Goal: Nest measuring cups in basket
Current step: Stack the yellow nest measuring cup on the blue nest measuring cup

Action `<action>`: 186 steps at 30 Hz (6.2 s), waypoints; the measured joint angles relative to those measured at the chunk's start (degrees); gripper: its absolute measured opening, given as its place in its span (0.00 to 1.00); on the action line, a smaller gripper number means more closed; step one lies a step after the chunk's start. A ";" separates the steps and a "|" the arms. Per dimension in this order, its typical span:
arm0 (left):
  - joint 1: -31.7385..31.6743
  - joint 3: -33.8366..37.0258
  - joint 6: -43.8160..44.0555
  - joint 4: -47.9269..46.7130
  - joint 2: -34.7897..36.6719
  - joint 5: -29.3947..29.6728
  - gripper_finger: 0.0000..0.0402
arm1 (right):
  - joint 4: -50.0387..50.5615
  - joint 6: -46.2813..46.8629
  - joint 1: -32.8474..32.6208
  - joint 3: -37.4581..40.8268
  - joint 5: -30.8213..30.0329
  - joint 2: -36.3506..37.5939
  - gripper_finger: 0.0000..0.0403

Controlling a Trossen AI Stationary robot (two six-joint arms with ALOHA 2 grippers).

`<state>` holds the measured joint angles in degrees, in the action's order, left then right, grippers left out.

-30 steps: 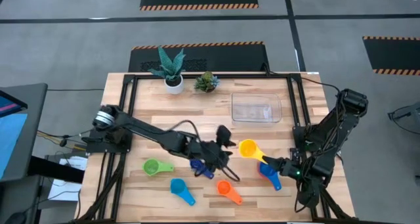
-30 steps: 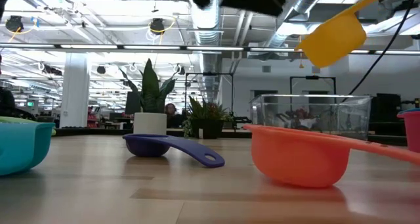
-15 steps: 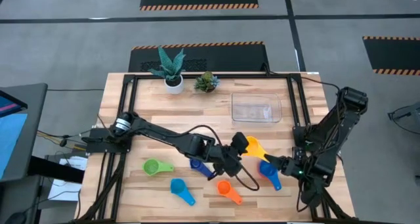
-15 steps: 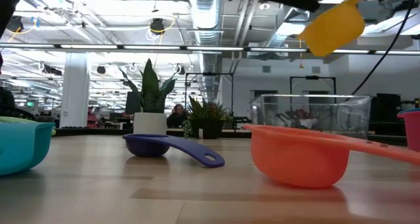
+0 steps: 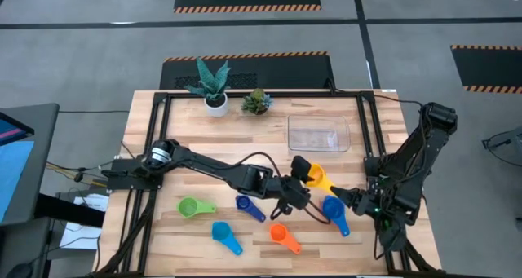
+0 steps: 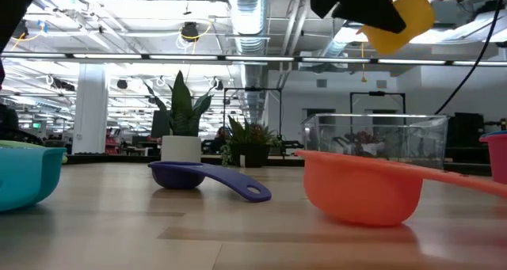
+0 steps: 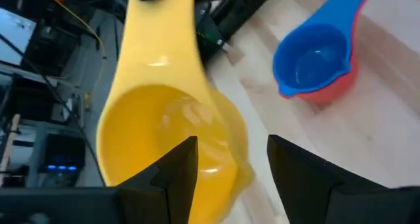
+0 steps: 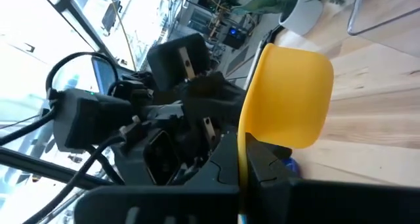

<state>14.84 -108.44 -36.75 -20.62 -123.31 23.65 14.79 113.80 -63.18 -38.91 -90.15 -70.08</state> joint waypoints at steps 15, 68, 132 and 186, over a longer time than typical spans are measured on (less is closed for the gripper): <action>-0.33 -0.39 2.71 3.46 -0.65 -1.54 0.02 | 0.67 -0.71 1.29 0.02 0.17 -0.09 0.01; 2.94 -23.91 20.75 1.72 -21.04 -19.37 0.00 | 2.56 -36.48 9.55 0.04 2.78 30.78 0.41; -1.76 -19.76 20.50 5.51 -21.21 -30.89 0.01 | 2.23 -37.77 9.60 0.04 4.46 31.52 0.41; -4.33 -19.78 1.77 11.15 -21.21 -38.34 0.17 | 0.83 -37.29 9.60 0.04 4.57 31.52 0.42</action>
<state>10.51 -128.22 -34.98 -9.47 -144.53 -14.70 15.62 76.51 -53.58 -38.87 -85.58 -38.57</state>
